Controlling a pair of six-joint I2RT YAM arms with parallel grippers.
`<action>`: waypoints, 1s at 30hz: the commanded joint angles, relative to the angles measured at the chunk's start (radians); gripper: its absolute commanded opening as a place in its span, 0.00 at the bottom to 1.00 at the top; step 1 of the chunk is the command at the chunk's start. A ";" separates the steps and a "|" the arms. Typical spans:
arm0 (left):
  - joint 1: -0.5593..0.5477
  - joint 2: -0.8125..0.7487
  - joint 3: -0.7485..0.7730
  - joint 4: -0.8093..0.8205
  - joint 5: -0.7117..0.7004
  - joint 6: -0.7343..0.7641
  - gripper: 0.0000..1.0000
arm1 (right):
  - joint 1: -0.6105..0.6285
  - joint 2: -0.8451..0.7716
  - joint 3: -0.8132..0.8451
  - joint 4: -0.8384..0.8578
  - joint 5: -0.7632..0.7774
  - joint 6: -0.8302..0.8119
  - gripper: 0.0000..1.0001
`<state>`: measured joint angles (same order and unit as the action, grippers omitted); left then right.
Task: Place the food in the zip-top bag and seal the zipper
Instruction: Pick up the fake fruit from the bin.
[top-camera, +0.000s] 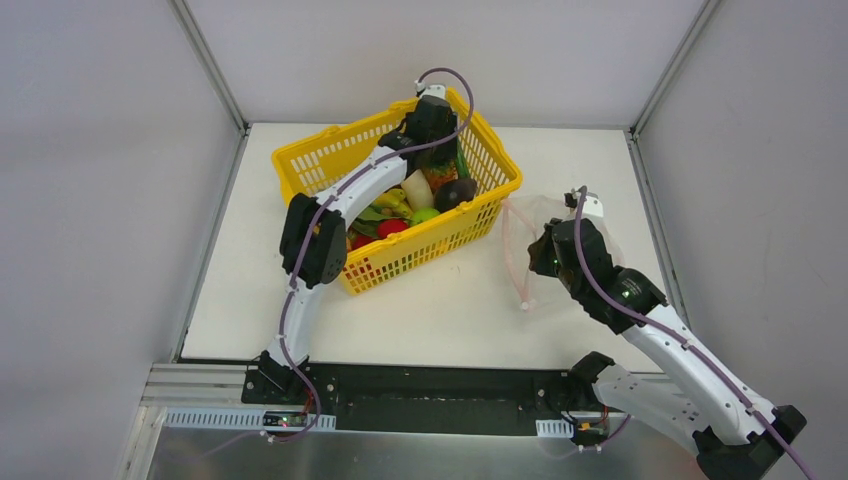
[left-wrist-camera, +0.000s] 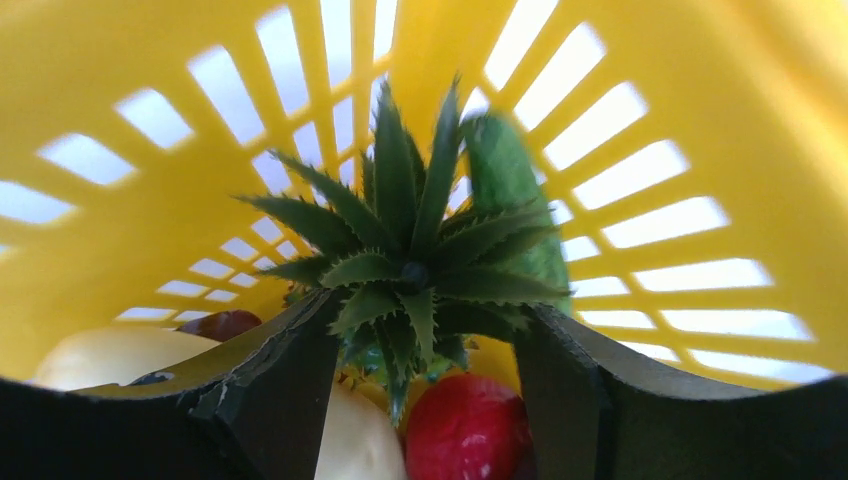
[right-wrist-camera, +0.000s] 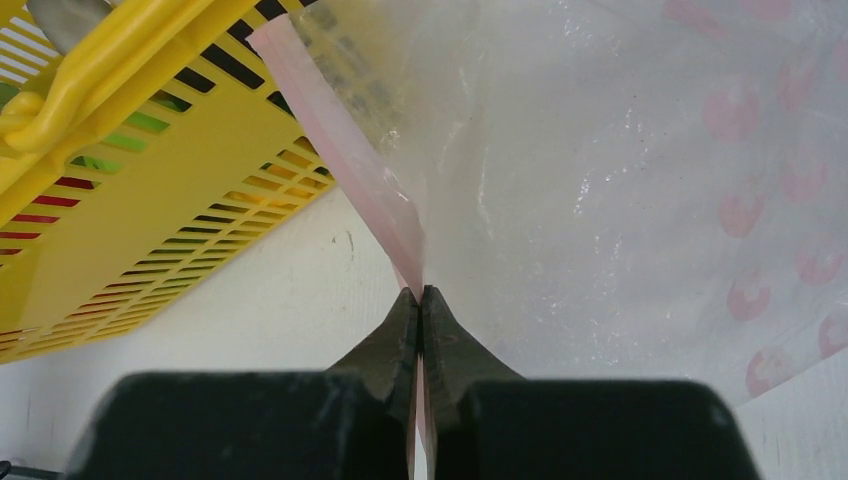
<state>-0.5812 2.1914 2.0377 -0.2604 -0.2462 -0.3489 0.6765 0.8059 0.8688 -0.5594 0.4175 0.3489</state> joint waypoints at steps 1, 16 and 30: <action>0.007 0.068 0.027 -0.012 -0.011 -0.005 0.61 | -0.008 -0.006 -0.018 0.036 -0.023 0.002 0.00; 0.015 -0.131 -0.100 0.052 0.005 0.031 0.00 | -0.018 -0.022 -0.029 0.038 -0.064 0.015 0.00; 0.015 -0.482 -0.379 0.151 0.075 0.072 0.00 | -0.023 -0.082 -0.057 0.076 -0.031 0.064 0.00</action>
<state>-0.5682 1.8370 1.7012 -0.1589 -0.2150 -0.2970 0.6590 0.7612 0.8181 -0.5385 0.3592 0.3828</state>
